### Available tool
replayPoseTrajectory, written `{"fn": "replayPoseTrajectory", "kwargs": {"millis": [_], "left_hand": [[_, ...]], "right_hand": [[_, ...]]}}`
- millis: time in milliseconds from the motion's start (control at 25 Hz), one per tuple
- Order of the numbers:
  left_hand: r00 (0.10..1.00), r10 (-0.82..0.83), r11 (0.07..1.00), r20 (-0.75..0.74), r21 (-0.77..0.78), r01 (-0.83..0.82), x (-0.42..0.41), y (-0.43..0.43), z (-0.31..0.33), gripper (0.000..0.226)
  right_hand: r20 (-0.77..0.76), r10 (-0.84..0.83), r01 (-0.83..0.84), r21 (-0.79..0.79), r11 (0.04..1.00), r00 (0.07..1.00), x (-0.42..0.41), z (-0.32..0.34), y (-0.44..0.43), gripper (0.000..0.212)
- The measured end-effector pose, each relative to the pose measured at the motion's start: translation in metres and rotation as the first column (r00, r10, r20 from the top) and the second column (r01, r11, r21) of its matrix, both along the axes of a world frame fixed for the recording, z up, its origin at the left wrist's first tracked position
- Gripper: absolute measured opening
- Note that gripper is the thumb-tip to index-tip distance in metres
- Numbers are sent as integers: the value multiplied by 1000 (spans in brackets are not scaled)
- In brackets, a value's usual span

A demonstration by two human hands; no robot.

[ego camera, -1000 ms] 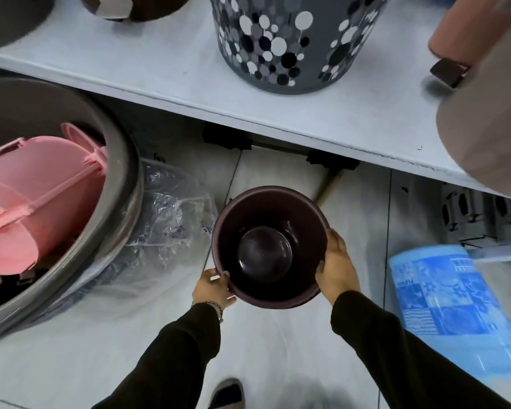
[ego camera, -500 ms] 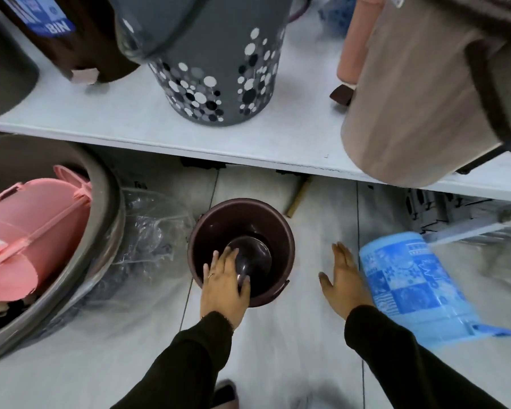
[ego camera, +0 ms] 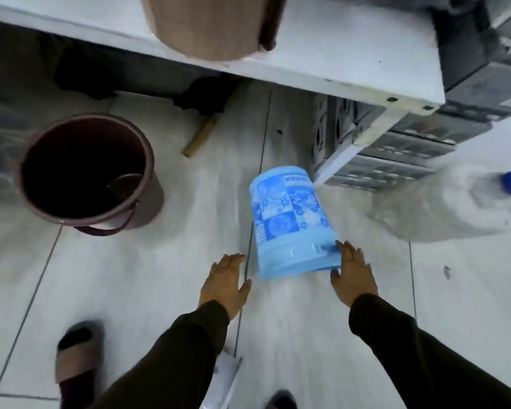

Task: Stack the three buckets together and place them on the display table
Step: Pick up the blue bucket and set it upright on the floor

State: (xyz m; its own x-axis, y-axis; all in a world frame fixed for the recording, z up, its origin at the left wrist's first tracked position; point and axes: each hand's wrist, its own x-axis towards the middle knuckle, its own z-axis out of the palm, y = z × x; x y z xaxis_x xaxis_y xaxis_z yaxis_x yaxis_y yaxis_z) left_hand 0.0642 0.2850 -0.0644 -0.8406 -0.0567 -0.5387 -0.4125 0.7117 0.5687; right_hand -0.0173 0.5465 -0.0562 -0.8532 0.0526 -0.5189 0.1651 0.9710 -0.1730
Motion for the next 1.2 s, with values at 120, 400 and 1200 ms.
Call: {"fn": "replayPoseTrajectory", "kwargs": {"millis": [120,400,1200], "left_hand": [[995,68,993,69,91,-75,-3,56,-35,53],[985,46,991,-166,-116,-66,-42,62,-9,28],[807,503,731,310,346,-588,-107,56,24,42]], "right_hand": [[-41,53,-56,-63,996,998,-15,-22,31,45],[-409,-6,-99,-236,967,913,-46,5,35,31],[191,-486,520,-403,753,853,-53,-6,55,73]]}}
